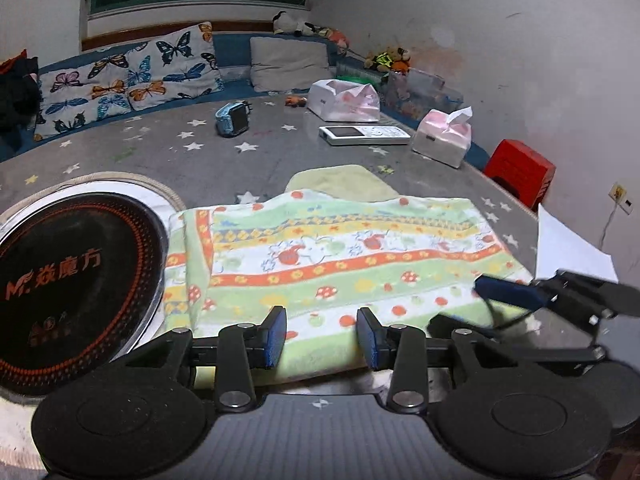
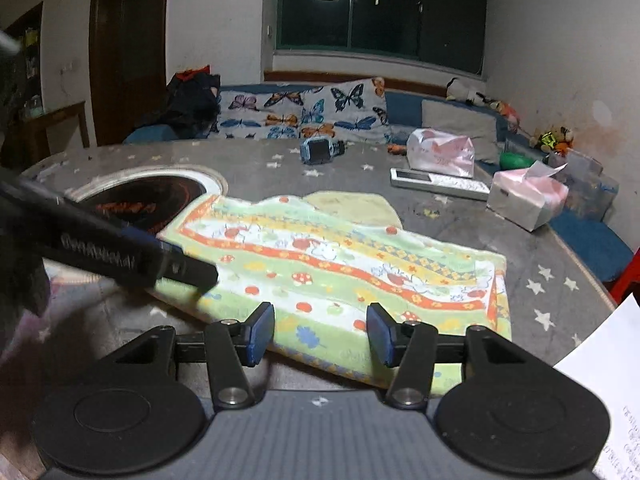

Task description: Fold clothes

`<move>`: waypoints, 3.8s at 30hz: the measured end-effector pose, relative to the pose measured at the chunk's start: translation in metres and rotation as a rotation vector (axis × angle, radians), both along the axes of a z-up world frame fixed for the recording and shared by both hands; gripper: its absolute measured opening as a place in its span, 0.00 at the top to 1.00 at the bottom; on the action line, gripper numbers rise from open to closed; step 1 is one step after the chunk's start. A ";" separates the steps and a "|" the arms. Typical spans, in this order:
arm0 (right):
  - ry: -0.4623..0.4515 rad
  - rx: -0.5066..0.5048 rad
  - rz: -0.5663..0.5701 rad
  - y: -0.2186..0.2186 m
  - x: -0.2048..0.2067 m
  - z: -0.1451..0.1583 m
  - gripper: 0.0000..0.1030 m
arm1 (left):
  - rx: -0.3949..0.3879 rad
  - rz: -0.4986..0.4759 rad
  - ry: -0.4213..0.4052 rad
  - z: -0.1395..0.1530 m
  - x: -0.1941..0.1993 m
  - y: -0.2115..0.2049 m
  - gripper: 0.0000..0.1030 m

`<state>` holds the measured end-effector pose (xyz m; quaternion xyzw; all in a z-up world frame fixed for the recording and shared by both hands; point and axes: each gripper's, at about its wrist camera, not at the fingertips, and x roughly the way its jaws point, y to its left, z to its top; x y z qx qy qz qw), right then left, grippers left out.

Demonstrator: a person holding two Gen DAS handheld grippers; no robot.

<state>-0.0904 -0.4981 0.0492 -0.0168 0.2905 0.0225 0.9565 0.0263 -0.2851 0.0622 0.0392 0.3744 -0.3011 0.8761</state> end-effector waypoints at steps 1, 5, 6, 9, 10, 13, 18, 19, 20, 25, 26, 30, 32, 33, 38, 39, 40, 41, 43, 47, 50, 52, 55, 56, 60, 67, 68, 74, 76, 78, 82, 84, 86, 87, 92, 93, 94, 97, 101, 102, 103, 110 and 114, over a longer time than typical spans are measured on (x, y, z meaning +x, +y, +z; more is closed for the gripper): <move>-0.005 0.010 -0.004 0.000 0.000 0.001 0.49 | -0.002 0.004 0.002 -0.001 0.000 0.001 0.56; 0.002 0.026 -0.021 0.000 0.004 -0.001 0.46 | -0.009 0.020 0.021 -0.002 0.000 0.005 0.54; 0.012 0.028 -0.025 0.000 0.005 -0.004 0.46 | -0.009 0.022 0.021 -0.002 -0.001 0.006 0.54; 0.014 0.026 -0.036 0.001 0.002 -0.006 0.39 | -0.009 0.024 0.019 0.001 -0.006 0.009 0.47; 0.011 0.029 -0.042 0.001 0.000 -0.005 0.36 | -0.008 0.027 0.018 0.001 -0.007 0.011 0.44; 0.008 0.044 -0.059 0.002 -0.006 -0.002 0.26 | -0.014 0.034 0.019 0.003 -0.012 0.014 0.41; 0.014 0.057 -0.079 0.007 -0.014 -0.002 0.18 | -0.014 0.044 0.009 0.005 -0.024 0.024 0.26; 0.015 0.054 -0.081 0.008 -0.016 -0.003 0.18 | -0.013 0.047 0.007 0.005 -0.026 0.026 0.24; 0.016 0.048 -0.084 0.010 -0.018 -0.003 0.16 | -0.012 0.049 0.005 0.005 -0.029 0.028 0.20; 0.020 0.027 -0.099 0.019 -0.028 -0.004 0.07 | -0.007 0.084 0.012 0.002 -0.039 0.046 0.12; 0.022 0.028 -0.104 0.020 -0.030 -0.004 0.05 | -0.003 0.088 0.010 0.001 -0.041 0.049 0.10; 0.031 0.038 -0.116 0.025 -0.037 -0.004 0.02 | 0.003 0.109 0.009 -0.001 -0.050 0.060 0.04; 0.035 0.036 -0.122 0.028 -0.040 -0.005 0.00 | -0.002 0.113 0.010 -0.001 -0.054 0.065 0.00; 0.037 0.035 -0.126 0.029 -0.042 -0.005 0.00 | -0.002 0.113 0.007 -0.001 -0.057 0.067 0.00; 0.047 0.038 -0.146 0.036 -0.049 -0.006 0.00 | 0.005 0.116 -0.005 0.000 -0.068 0.071 0.00; 0.050 0.039 -0.152 0.037 -0.050 -0.006 0.00 | 0.003 0.119 -0.002 0.000 -0.070 0.073 0.00; 0.052 0.039 -0.157 0.038 -0.051 -0.006 0.00 | 0.000 0.122 0.001 0.000 -0.071 0.074 0.00; 0.053 0.039 -0.161 0.038 -0.052 -0.006 0.00 | -0.004 0.124 0.003 0.000 -0.072 0.076 0.00; 0.055 0.037 -0.168 0.040 -0.054 -0.006 0.00 | -0.009 0.127 0.009 -0.001 -0.074 0.078 0.00; 0.056 0.037 -0.184 0.042 -0.058 -0.006 0.00 | -0.009 0.134 0.010 -0.001 -0.078 0.080 0.00; 0.058 0.047 -0.192 0.043 -0.060 -0.006 0.00 | -0.003 0.135 0.008 -0.001 -0.081 0.081 0.00; 0.060 0.048 -0.195 0.044 -0.061 -0.007 0.00 | 0.000 0.137 0.004 -0.001 -0.083 0.082 0.00; 0.059 0.042 -0.202 0.045 -0.063 -0.006 0.00 | 0.001 0.141 0.001 0.000 -0.085 0.083 0.00; 0.058 0.040 -0.205 0.046 -0.063 -0.006 0.00 | 0.000 0.141 0.001 0.000 -0.085 0.083 0.00; 0.053 0.041 -0.209 0.047 -0.065 -0.005 0.00 | 0.000 0.139 0.000 0.000 -0.087 0.083 0.00; 0.049 0.041 -0.209 0.048 -0.067 -0.004 0.00 | -0.004 0.132 0.000 0.002 -0.090 0.081 0.00; 0.048 0.042 -0.209 0.048 -0.067 -0.004 0.00 | -0.005 0.132 0.001 0.002 -0.090 0.081 0.00; 0.046 0.043 -0.207 0.048 -0.067 -0.004 0.00 | -0.005 0.131 0.005 0.001 -0.090 0.079 0.00; 0.046 0.042 -0.207 0.048 -0.067 -0.004 0.00 | -0.003 0.130 0.008 0.001 -0.090 0.078 0.00; 0.044 0.041 -0.207 0.048 -0.068 -0.003 0.00 | -0.001 0.127 0.011 0.000 -0.090 0.076 0.00; 0.044 0.047 -0.215 0.044 -0.068 -0.004 0.00 | 0.004 0.119 0.012 0.000 -0.092 0.073 0.00; 0.045 0.050 -0.220 0.043 -0.069 -0.004 0.00 | 0.005 0.117 0.014 -0.001 -0.092 0.072 0.00; 0.046 0.052 -0.223 0.041 -0.069 -0.005 0.00 | 0.006 0.116 0.018 -0.001 -0.092 0.072 0.00; 0.046 0.053 -0.224 0.041 -0.069 -0.005 0.00 | 0.006 0.116 0.019 -0.001 -0.092 0.072 0.00; 0.047 0.055 -0.223 0.040 -0.069 -0.005 0.00 | 0.010 0.113 0.021 -0.002 -0.092 0.070 0.00; 0.047 0.056 -0.222 0.040 -0.069 -0.005 0.00 | 0.009 0.111 0.022 -0.002 -0.091 0.069 0.00; 0.047 0.056 -0.222 0.040 -0.069 -0.005 0.00 | 0.010 0.110 0.023 -0.002 -0.091 0.069 0.00; 0.047 0.057 -0.221 0.040 -0.069 -0.005 0.00 | 0.010 0.108 0.024 -0.002 -0.091 0.068 0.00; 0.049 0.059 -0.221 0.040 -0.068 -0.006 0.00 | 0.008 0.107 0.028 -0.002 -0.091 0.067 0.00; 0.050 0.060 -0.221 0.040 -0.068 -0.006 0.00 | 0.007 0.106 0.029 -0.002 -0.091 0.067 0.00; 0.050 0.061 -0.221 0.040 -0.068 -0.006 0.00 | 0.008 0.107 0.031 -0.002 -0.090 0.067 0.00; 0.053 0.062 -0.217 0.040 -0.067 -0.007 0.00 | 0.012 0.104 0.032 -0.003 -0.090 0.066 0.00; 0.056 0.063 -0.216 0.040 -0.066 -0.008 0.00 | 0.016 0.106 0.032 -0.004 -0.089 0.065 0.00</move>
